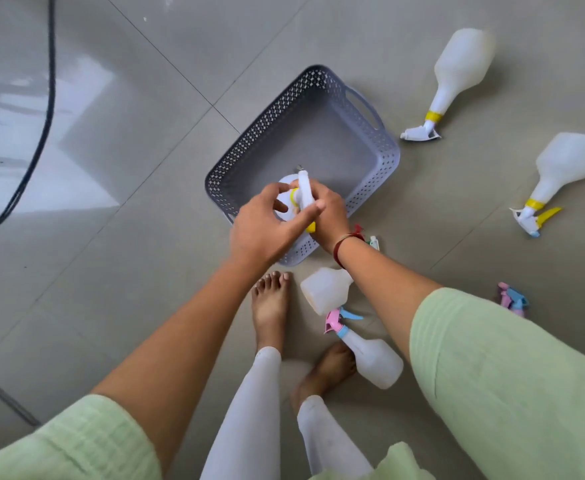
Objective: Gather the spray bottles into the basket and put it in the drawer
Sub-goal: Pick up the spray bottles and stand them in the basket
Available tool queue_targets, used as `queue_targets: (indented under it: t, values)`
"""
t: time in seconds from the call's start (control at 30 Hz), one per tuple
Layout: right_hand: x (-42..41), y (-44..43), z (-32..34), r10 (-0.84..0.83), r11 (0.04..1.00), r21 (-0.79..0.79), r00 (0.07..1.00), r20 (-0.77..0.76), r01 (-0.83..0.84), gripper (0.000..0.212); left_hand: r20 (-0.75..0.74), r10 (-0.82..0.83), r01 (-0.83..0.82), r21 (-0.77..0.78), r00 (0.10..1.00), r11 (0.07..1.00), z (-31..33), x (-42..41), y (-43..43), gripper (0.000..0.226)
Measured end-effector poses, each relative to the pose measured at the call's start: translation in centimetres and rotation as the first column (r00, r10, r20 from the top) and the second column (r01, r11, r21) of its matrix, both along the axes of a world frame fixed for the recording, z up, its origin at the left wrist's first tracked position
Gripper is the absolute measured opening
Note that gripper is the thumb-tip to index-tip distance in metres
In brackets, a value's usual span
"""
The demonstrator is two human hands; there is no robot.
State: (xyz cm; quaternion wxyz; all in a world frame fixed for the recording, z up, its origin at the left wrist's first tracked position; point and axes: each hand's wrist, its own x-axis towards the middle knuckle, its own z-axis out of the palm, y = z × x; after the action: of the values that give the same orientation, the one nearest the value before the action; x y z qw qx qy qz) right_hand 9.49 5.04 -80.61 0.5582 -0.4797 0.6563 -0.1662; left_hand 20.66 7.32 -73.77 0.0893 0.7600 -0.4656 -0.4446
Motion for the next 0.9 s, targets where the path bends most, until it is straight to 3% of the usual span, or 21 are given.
queue_targets:
  t: [0.03,0.13,0.23,0.33,0.47,0.57,0.63,0.77,0.9]
  values:
    - [0.0,0.1,-0.4,0.061,0.998,0.013,0.998,-0.011,-0.061,0.016,0.083,-0.081,0.083,-0.012,0.993,0.996,-0.1,0.3,0.0,0.071]
    - [-0.3,0.2,-1.5,0.289,0.957,0.046,0.953,-0.091,-0.286,0.023,0.130,-0.131,0.135,-0.024,0.983,0.991,-0.8,-0.1,-0.4,0.051]
    - [-1.1,0.4,-2.2,0.339,0.940,0.103,0.930,-0.142,-0.326,0.040,0.170,-0.151,0.147,0.035,0.974,0.988,-1.8,-1.6,-0.3,0.040]
    - [-2.8,0.9,-2.0,0.247,0.955,0.197,0.962,-0.119,-0.221,0.054,0.183,-0.154,0.142,0.075,0.971,0.987,-2.4,-2.8,0.1,0.043]
    - [-6.8,2.4,-0.9,0.020,0.996,0.091,0.981,-0.195,-0.002,0.044,0.212,-0.138,0.111,0.135,0.968,0.985,-2.9,-2.6,-0.2,0.044]
    - [-10.4,4.6,-0.7,-0.223,0.970,0.020,0.918,-0.328,0.243,0.035,0.187,-0.108,0.072,0.189,0.976,0.979,-2.9,-2.4,-0.2,0.038]
    - [-12.6,6.7,-1.0,-0.322,0.916,0.091,0.852,-0.413,0.390,0.035,0.155,-0.087,0.054,0.208,0.984,0.977,-3.0,-2.1,0.0,0.037]
    - [-14.9,10.6,-2.4,-0.242,0.800,0.394,0.844,-0.478,0.453,0.054,0.128,-0.141,0.113,0.205,0.982,0.972,-2.9,-1.2,0.6,0.036]
    - [-14.6,11.4,-4.3,-0.228,0.802,0.427,0.876,-0.426,0.417,0.067,0.194,-0.269,0.251,0.110,0.943,0.962,-2.8,-0.1,1.0,0.042]
